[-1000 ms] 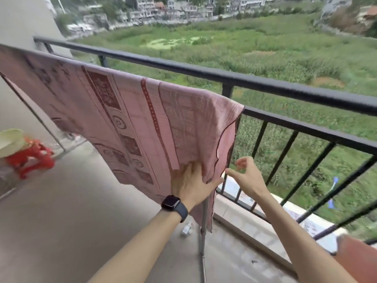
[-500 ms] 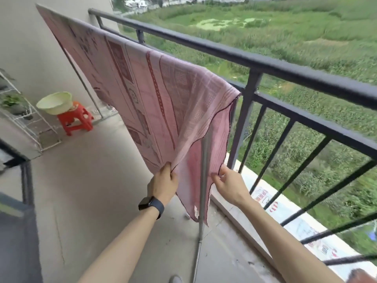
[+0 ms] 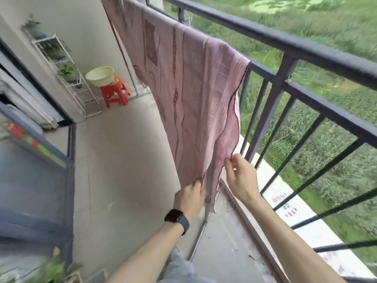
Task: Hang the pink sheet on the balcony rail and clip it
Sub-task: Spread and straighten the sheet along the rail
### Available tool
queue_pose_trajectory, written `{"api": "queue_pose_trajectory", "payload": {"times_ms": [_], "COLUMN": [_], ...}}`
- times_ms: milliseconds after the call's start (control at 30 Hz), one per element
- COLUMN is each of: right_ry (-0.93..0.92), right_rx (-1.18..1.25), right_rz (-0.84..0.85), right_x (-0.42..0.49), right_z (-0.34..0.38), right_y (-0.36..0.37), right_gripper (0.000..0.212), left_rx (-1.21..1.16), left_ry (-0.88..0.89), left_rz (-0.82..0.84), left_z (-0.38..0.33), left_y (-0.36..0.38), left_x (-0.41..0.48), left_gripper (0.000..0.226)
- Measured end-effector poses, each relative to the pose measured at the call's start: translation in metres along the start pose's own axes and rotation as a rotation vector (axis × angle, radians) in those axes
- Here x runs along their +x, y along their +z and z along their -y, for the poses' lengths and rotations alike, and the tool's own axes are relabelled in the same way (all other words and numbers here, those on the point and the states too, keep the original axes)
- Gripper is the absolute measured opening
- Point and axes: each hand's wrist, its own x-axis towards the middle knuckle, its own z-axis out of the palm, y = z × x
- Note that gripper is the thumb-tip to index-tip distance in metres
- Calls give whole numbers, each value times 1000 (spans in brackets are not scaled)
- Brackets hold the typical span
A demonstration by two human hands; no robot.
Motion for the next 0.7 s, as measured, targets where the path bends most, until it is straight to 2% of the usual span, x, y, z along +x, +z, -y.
{"api": "queue_pose_trajectory", "payload": {"times_ms": [100,233,300,333,400,467,567,600,700], "right_ry": [-39,65,51,51,50,13,-73,-104,-135], "right_rx": [3,-60,-8,13,37,66,110,110,142], "right_rz": [-28,136,149,161,159,122,62,47,-24], "right_x": [7,12,15,16,23,32,47,50,49], "right_z": [3,-11,-8,-5,2,17,46,54,68], "right_y": [-15,-26,-34,-39,-48,-57,-66,-66,-60], "right_gripper": [30,27,10,15,34,32,35,39,54], "left_rx": [23,-20,-88,-152,-245,-252,-281,-260,-79], "left_ry": [20,90,132,108,45,96,326,407,612], "left_rz": [143,275,274,246,128,-103,-534,-632,-739], "left_z": [-7,-27,-37,-39,-37,-34,-49,-55,-81], "left_y": [13,16,5,-2,-21,-52,-115,-134,-185], "left_x": [-8,2,15,20,32,47,81,93,125], "left_gripper": [24,19,28,32,28,25,41,47,53]}}
